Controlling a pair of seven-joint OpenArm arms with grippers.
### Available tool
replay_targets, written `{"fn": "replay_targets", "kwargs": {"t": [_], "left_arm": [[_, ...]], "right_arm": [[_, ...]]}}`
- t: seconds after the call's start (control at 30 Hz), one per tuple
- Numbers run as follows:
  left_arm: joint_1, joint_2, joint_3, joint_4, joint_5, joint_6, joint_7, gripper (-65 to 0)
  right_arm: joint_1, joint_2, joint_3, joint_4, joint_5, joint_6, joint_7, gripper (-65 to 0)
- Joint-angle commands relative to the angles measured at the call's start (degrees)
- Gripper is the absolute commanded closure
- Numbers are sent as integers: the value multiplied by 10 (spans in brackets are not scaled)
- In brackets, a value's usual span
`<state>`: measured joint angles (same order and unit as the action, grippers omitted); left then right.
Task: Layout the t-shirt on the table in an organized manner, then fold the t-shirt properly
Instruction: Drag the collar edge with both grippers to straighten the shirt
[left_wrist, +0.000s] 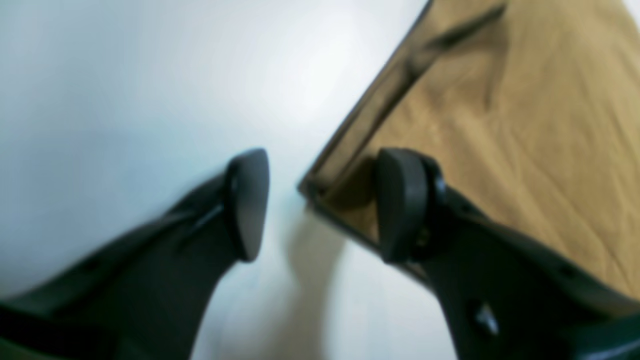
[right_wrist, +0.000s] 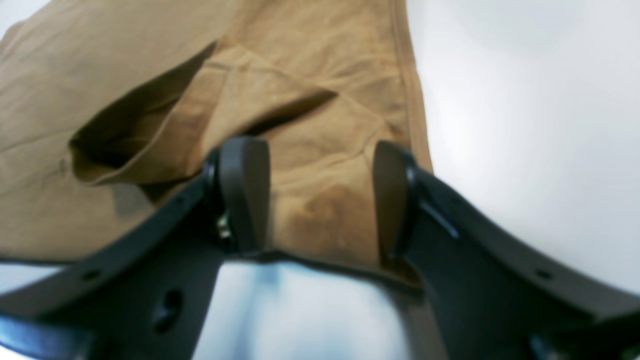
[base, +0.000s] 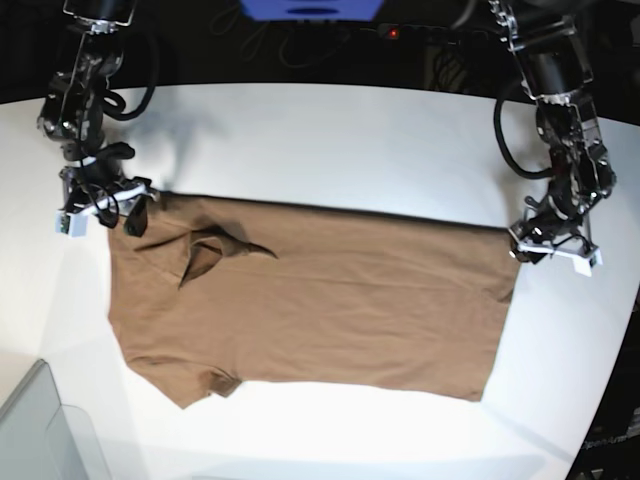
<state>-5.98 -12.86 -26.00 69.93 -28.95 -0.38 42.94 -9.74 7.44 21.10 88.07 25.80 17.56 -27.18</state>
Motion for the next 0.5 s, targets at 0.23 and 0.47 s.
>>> {"fn": "replay_targets", "kwargs": {"t": [0.23,0.47], "left_arm": [[-8,-6,24,-25,-3,1,8,0],[-8,-6,25,-18,-7,1,11,0]], "right_arm": [[-6,6,29,-22,6,3,13,-340],[-37,6,26,-27,6,3,15,-335]]}}
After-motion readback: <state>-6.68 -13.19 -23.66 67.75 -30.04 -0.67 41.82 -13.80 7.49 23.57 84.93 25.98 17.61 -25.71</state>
